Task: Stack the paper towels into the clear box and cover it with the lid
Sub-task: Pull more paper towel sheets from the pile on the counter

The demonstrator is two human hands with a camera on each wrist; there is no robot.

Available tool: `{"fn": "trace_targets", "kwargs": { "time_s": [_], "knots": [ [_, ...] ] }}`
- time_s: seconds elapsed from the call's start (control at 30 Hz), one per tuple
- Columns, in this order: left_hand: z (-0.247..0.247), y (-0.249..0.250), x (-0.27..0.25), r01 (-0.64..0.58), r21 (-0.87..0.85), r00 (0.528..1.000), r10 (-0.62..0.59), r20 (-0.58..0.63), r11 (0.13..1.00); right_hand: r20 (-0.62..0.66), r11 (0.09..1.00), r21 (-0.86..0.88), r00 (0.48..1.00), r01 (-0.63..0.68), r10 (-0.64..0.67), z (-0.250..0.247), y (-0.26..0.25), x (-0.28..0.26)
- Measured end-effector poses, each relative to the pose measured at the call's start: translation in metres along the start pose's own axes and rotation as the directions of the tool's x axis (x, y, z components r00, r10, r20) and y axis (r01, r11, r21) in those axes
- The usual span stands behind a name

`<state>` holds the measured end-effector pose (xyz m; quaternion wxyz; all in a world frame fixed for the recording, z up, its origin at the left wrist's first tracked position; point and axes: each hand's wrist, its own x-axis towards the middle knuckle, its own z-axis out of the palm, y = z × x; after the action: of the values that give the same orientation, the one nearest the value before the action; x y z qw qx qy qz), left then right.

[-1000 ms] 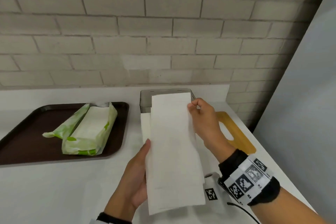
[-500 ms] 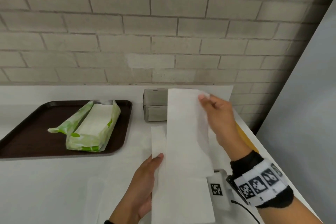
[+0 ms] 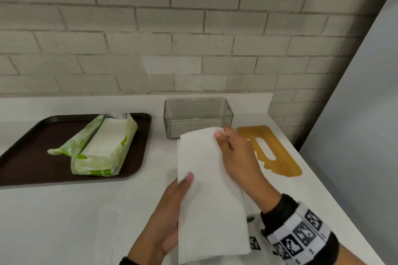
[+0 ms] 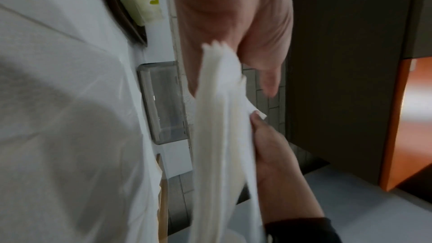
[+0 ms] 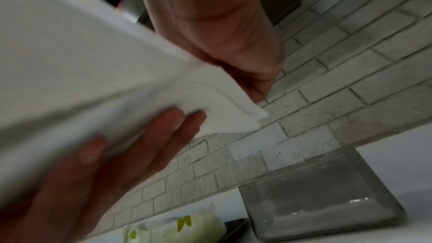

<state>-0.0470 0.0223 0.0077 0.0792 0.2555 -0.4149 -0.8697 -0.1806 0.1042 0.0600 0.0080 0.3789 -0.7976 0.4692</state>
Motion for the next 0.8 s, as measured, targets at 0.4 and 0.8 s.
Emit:
{"fn": "trace_targets", "kwargs": {
  "time_s": [0.4,0.8],
  "knots": [
    [-0.003,0.007,0.007,-0.407,-0.047,0.900,0.392,-0.190,0.912,0.552,0.813,0.230,0.760,-0.534,0.343,-0.015,0.029,-0.067],
    [-0.042,-0.010,0.014,-0.364,0.442,0.816,0.510,-0.274,0.820,0.175,0.681,0.604,0.903,-0.414,0.393,-0.016,0.058,-0.042]
  ]
}}
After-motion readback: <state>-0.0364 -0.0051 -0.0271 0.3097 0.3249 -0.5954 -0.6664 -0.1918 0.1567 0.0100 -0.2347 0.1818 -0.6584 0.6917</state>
